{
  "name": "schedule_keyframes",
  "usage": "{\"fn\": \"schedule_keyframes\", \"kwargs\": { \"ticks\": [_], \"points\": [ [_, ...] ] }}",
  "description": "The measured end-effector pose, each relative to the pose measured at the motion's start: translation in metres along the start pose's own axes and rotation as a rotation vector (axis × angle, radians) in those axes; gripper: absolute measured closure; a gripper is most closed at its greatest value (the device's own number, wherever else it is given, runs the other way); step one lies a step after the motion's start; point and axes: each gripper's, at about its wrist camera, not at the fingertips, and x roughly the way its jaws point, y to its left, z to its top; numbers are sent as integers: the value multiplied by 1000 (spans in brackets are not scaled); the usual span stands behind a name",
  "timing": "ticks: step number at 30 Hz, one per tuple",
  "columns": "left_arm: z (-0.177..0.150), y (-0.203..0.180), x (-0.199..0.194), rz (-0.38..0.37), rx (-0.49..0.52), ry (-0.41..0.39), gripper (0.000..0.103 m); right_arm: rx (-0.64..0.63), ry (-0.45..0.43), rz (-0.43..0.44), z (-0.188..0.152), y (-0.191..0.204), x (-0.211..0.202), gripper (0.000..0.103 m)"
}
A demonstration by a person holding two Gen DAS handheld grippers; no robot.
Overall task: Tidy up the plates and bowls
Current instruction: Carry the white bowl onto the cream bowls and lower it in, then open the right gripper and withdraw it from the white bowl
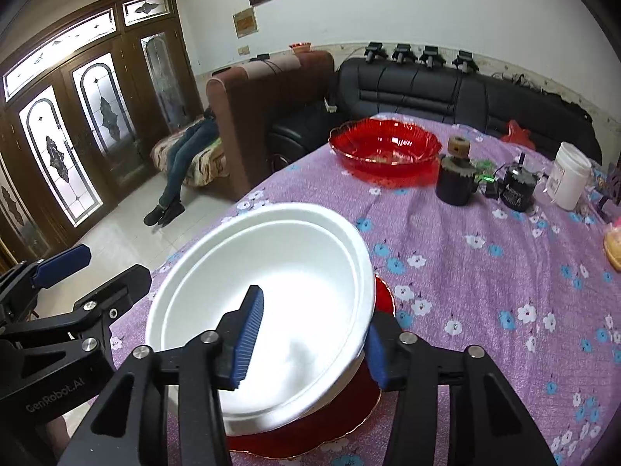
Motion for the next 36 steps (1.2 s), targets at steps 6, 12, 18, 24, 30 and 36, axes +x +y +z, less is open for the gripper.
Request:
{"fn": "schedule_keyframes", "kwargs": {
  "ticks": [6, 12, 18, 24, 30, 36],
  "points": [
    [-2, 2, -6, 5, -4, -10, 23, 6, -36, -10, -2, -3, -11, 44],
    [-6, 3, -15, 13, -14, -20, 22, 37, -70, -19, -8, -13, -28, 43],
    [-8, 3, -19, 7, -21, -24, 22, 95, -107, -13, -18, -25, -50, 39],
    [-12, -1, -27, 9, -26, -39, 18, 169, -133, -11, -34, -35, -69, 36],
    [-16, -9, -44, 50, -33, -107, 9, 228, -142, -21, -54, -45, -80, 35],
    [-21, -8, -79, 50, -103, -244, 4, 255, -145, -18, -70, -47, -93, 35]
  ]
}}
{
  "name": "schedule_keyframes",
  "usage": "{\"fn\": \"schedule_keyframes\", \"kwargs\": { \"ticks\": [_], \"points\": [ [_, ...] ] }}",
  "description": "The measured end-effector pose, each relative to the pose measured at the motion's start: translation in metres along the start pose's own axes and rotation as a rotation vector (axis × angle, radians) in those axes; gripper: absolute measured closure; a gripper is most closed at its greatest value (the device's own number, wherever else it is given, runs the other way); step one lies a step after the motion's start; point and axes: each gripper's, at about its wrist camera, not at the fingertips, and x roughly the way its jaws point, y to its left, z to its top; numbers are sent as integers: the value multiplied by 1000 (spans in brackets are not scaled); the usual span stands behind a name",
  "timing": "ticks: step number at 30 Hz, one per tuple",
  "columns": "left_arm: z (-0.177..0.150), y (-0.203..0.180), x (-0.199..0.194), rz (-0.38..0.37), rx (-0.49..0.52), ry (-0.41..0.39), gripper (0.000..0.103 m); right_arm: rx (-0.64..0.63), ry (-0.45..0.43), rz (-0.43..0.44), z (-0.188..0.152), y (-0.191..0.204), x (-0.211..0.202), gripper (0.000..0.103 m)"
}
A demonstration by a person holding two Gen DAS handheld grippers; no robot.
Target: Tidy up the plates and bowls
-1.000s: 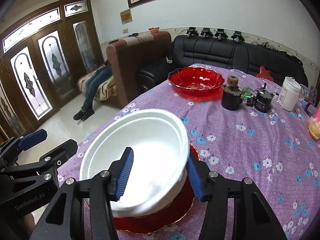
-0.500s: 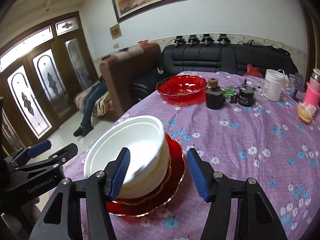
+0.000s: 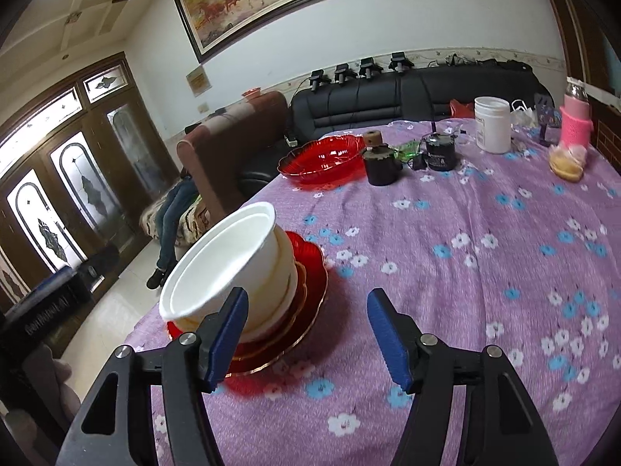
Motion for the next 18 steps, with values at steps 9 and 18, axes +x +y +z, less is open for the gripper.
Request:
{"fn": "schedule_keyframes", "kwargs": {
  "ticks": [9, 18],
  "points": [
    [1, -16, -40, -21, -18, -148, 0, -102, -78, -34, -12, 18, -26, 27],
    [-13, -53, -11, -36, 80, 11, 0, -124, -83, -68, -17, 8, -31, 21]
  ]
}}
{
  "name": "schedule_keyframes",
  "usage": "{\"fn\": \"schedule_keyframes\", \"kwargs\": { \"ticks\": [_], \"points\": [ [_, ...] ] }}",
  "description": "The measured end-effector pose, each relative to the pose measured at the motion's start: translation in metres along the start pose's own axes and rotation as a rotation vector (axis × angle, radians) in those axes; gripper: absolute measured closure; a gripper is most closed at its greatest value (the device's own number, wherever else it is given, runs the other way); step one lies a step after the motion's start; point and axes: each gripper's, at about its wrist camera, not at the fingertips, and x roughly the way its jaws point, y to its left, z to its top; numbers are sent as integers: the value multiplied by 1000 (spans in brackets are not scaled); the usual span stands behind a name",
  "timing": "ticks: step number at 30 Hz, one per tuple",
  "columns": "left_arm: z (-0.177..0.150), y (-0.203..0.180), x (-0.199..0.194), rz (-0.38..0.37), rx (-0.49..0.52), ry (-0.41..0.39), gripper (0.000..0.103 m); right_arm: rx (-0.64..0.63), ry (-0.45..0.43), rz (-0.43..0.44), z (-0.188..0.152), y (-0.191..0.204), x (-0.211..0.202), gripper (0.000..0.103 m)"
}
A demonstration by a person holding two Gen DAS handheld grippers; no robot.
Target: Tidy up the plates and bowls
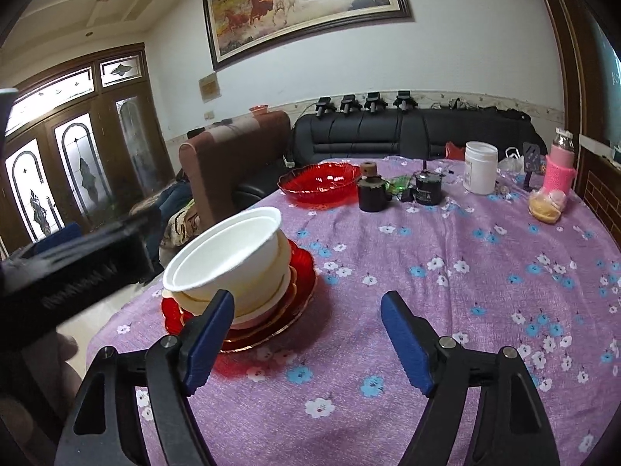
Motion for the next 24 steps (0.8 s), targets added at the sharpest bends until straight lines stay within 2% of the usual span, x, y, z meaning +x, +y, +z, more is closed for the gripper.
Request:
{"fn": "schedule_keyframes", "kwargs": {
  "ticks": [4, 24],
  "points": [
    [-3, -8, 11, -14, 12, 55, 0, 13, 16, -9, -4, -9, 1, 21],
    [-14, -16, 24, -29, 28, 106, 0, -1, 77, -15, -17, -3, 15, 20]
  ]
}}
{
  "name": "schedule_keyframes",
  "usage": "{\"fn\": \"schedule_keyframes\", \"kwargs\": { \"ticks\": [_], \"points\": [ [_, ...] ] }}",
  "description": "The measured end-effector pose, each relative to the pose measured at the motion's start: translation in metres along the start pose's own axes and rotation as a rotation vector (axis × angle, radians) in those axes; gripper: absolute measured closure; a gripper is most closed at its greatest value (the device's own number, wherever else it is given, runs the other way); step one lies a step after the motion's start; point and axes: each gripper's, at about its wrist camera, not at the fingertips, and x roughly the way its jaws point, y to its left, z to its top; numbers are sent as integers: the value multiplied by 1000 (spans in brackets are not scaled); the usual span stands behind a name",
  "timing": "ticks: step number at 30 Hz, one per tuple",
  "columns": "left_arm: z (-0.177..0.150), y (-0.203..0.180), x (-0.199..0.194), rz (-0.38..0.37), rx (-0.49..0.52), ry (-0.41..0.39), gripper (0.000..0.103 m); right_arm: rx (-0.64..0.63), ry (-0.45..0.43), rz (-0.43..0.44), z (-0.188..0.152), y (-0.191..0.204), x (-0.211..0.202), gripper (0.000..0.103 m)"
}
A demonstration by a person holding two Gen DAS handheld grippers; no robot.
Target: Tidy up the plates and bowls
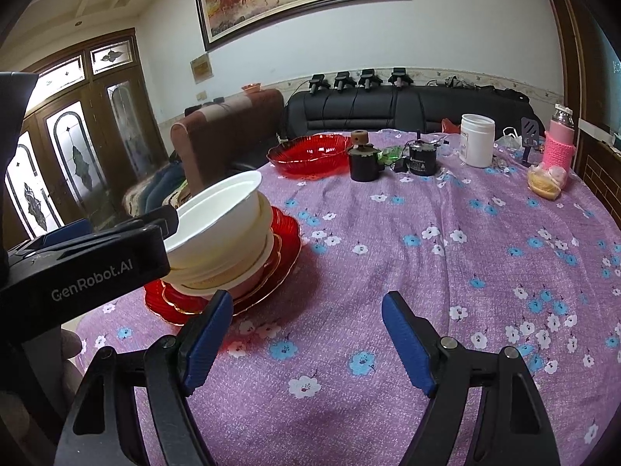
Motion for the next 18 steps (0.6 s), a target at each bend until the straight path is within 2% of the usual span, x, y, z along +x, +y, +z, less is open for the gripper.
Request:
{"fn": "schedule_keyframes", "kwargs": {
  "ticks": [12, 15, 18],
  "points": [
    [-4, 13, 1, -9, -37, -6, 0, -22, 20, -9, -3, 9, 6, 19],
    [-5, 22, -10, -10, -75, -70, 0, -35, 21, -8, -3, 13, 7, 19],
    [-6, 35, -34, -2, -133, -200, 0, -51, 21, -7, -2, 18, 7, 19]
  ]
}}
